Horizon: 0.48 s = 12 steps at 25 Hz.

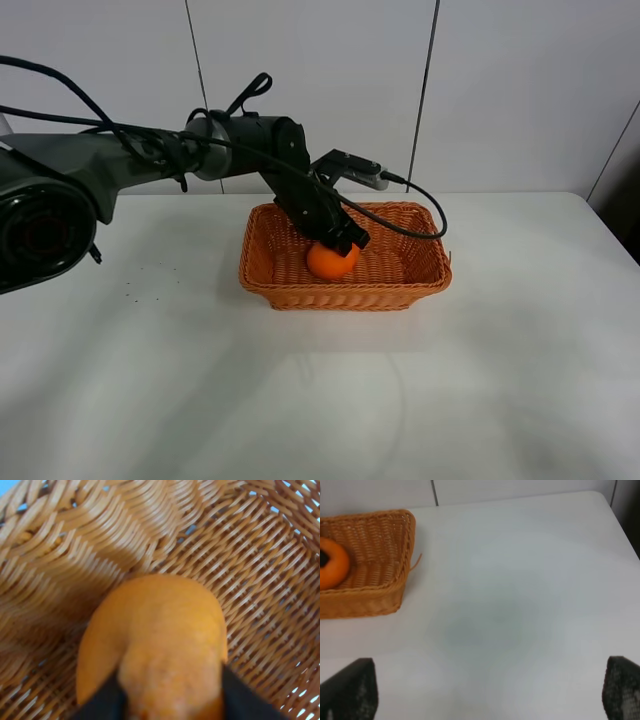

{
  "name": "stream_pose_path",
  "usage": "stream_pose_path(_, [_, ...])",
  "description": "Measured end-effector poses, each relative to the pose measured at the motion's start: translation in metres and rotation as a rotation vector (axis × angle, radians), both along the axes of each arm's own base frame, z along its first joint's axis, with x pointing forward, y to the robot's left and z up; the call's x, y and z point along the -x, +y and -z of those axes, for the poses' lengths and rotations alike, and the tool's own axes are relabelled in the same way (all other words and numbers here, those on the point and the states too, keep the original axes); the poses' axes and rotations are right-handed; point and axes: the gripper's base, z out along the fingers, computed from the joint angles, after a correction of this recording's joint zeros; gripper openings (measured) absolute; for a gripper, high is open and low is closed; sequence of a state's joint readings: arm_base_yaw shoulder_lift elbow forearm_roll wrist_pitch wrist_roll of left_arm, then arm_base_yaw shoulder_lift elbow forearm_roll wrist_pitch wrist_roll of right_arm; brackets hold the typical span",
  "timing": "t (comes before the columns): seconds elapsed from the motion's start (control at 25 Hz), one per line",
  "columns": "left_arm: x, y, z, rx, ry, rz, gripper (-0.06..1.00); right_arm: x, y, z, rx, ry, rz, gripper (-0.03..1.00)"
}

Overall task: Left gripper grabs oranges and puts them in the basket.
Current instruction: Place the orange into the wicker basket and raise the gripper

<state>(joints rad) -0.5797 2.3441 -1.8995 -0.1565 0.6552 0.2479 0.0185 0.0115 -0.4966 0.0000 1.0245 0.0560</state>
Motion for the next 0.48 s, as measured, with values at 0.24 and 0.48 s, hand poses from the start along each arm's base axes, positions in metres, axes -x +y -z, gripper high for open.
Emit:
stream_pose_path(0.24, [0.0001,0.0000,-0.0006,0.001,-0.001,0.000,0.75,0.0000,0.0000,0.0000,0.000,0.000,0.000,0.69])
stream_pose_path(0.48, [0.0000,-0.0003,-0.0040,0.007,-0.006,0.000,0.80,0.0000,0.0000,0.0000,0.000,0.000,0.000,0.69])
